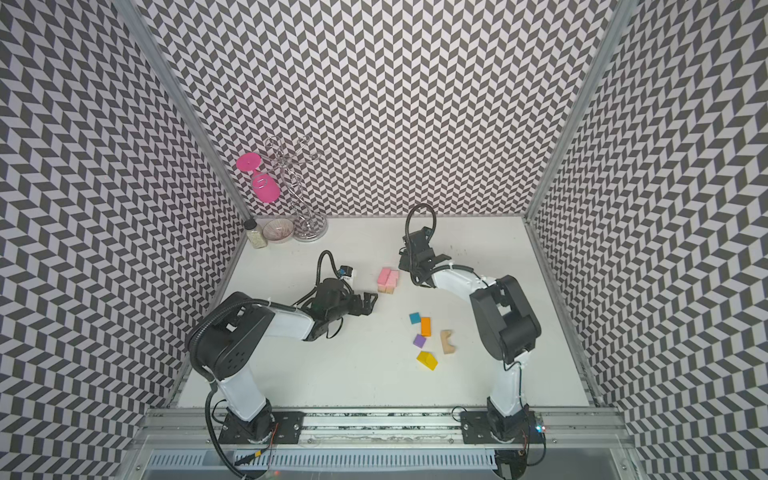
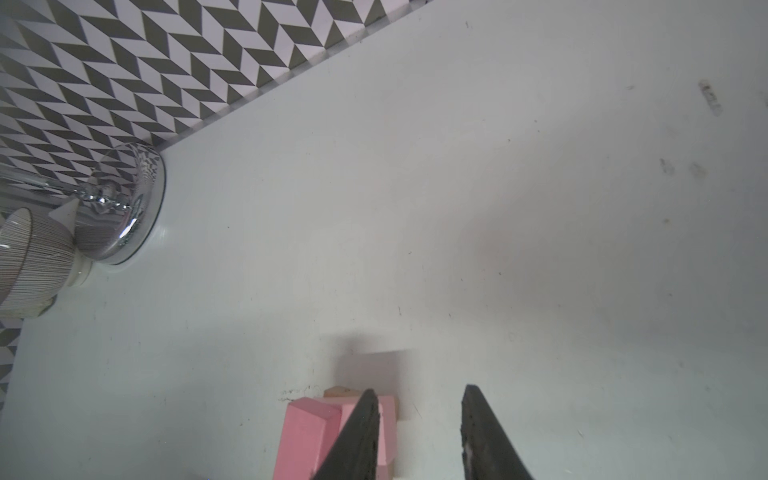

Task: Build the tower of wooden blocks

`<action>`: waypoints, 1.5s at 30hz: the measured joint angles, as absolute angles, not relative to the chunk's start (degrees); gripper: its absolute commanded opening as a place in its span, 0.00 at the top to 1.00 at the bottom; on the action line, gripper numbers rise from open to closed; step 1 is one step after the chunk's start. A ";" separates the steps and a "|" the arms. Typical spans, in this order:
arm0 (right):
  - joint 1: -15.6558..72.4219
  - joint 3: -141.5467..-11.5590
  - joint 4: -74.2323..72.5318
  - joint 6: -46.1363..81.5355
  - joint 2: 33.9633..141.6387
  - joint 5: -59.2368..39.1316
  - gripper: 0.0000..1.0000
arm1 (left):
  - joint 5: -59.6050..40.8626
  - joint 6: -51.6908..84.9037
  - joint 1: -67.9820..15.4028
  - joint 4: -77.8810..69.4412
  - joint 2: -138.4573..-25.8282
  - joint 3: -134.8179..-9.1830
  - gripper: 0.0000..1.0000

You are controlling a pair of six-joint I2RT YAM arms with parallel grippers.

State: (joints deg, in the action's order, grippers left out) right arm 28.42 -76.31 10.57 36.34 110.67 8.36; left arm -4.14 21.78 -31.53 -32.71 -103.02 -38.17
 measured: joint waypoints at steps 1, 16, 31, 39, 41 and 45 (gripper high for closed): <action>28.42 -76.93 10.50 36.10 111.44 7.81 0.67 | -4.14 21.74 -31.53 -32.62 -103.39 -38.65 0.00; 28.42 -79.72 10.11 34.87 118.32 2.46 0.68 | -3.64 21.71 -31.53 -32.40 -105.23 -40.93 0.00; 28.42 -78.96 9.26 35.03 118.32 0.99 0.70 | -2.68 21.71 -31.53 -32.34 -105.36 -41.08 0.00; 28.53 -78.32 8.60 35.18 118.32 0.19 0.71 | -2.66 21.71 -31.53 -32.34 -105.36 -41.08 0.00; 28.69 -78.08 8.49 35.33 118.32 0.14 0.71 | -2.66 21.71 -31.53 -32.34 -105.36 -41.08 0.00; 29.08 -77.45 7.99 35.70 118.32 -0.01 0.71 | -2.61 21.71 -31.53 -32.34 -105.36 -41.08 0.00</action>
State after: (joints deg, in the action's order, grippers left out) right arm 29.08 -77.45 7.99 35.70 118.32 -0.01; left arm -2.61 21.71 -31.53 -32.34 -105.36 -41.08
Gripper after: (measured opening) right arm 0.296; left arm 0.999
